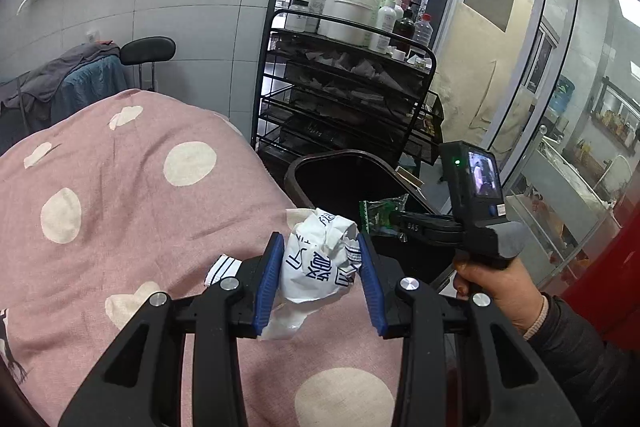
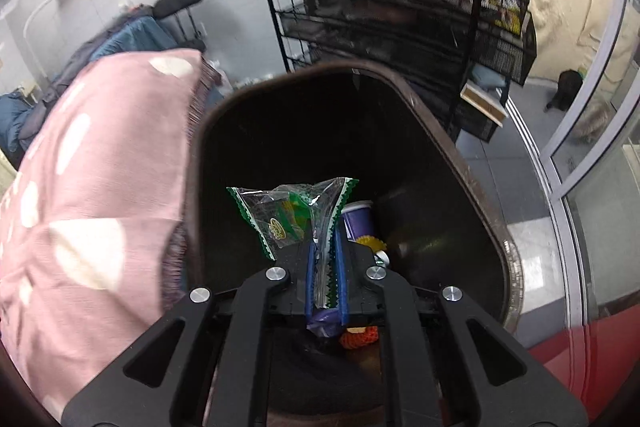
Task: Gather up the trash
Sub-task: 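Open the right tool to drop the wrapper while the left tool drops the paper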
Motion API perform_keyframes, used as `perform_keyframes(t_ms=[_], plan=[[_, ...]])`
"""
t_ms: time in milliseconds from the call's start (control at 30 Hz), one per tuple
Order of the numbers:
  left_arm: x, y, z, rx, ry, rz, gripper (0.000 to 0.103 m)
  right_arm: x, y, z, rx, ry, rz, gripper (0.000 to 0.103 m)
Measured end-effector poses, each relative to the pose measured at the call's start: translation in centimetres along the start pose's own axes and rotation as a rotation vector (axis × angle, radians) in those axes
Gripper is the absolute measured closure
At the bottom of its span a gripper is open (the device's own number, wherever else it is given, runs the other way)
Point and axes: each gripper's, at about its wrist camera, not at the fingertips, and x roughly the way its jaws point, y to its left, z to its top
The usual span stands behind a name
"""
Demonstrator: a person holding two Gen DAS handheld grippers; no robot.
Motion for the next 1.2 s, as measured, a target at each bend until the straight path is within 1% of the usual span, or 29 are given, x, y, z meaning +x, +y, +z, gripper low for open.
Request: perform_keyframes(t_ms=[267,367,433,467,500,667,733,833,967,1033,1100,1200], plan=[[0.6,-1.0,-0.1,0.017,0.016,-0.014,0.065,2.5,-0.4,-0.8,-0.007,0.062,-0.026,0.093],[0.9,-1.4,0.0,0.023,0.022,-0.019,0.065,3.1,-0.5,-1.0,-0.007,0.079,-0.030,0.078],[1.1,-1.6,0.0,0.029,0.027,-0.023,0.065,2.9,-0.5,-1.3,-0.006,0.069,-0.034,0.052],[1.2,-1.8,0.0,0.033,0.029,-0.024,0.065,2.5,-0.5,-1.5,-0.010,0.050,-0.040,0.049],[1.3,-1.9,0.0,0.037,0.030,-0.026,0.065,2.3,-0.5,-1.6,-0.014,0.053,-0.046,0.046],[2.4,-2.7,0.6,0.036,0.047,-0.059,0.065,-0.2,-0.6,-2.3,-0.017,-0.020,-0.045,0.042],[3.3,-3.2,0.8,0.050,0.052,-0.054,0.065,-1.6,-0.7,-2.7,-0.013,-0.051,-0.036,0.039],[4.7,-4.0,1.2,0.065,0.071,-0.062,0.065,-3.2,-0.9,-3.1,-0.007,-0.085,-0.020,0.038],[6.8,-4.5,1.9,0.065,0.103,-0.073,0.065,-4.8,-0.7,-3.3,-0.018,-0.111,-0.018,0.037],[7.9,-4.6,2.2,0.059,0.121,-0.075,0.065,-5.5,-0.7,-3.6,-0.031,-0.127,-0.030,0.034],[9.1,-4.7,2.6,0.051,0.140,-0.077,0.065,-6.0,-0.6,-4.2,-0.035,-0.134,-0.036,0.032],[10.5,-5.1,3.0,0.067,0.162,-0.069,0.065,-6.3,-0.8,-4.9,-0.037,-0.133,-0.044,0.032]])
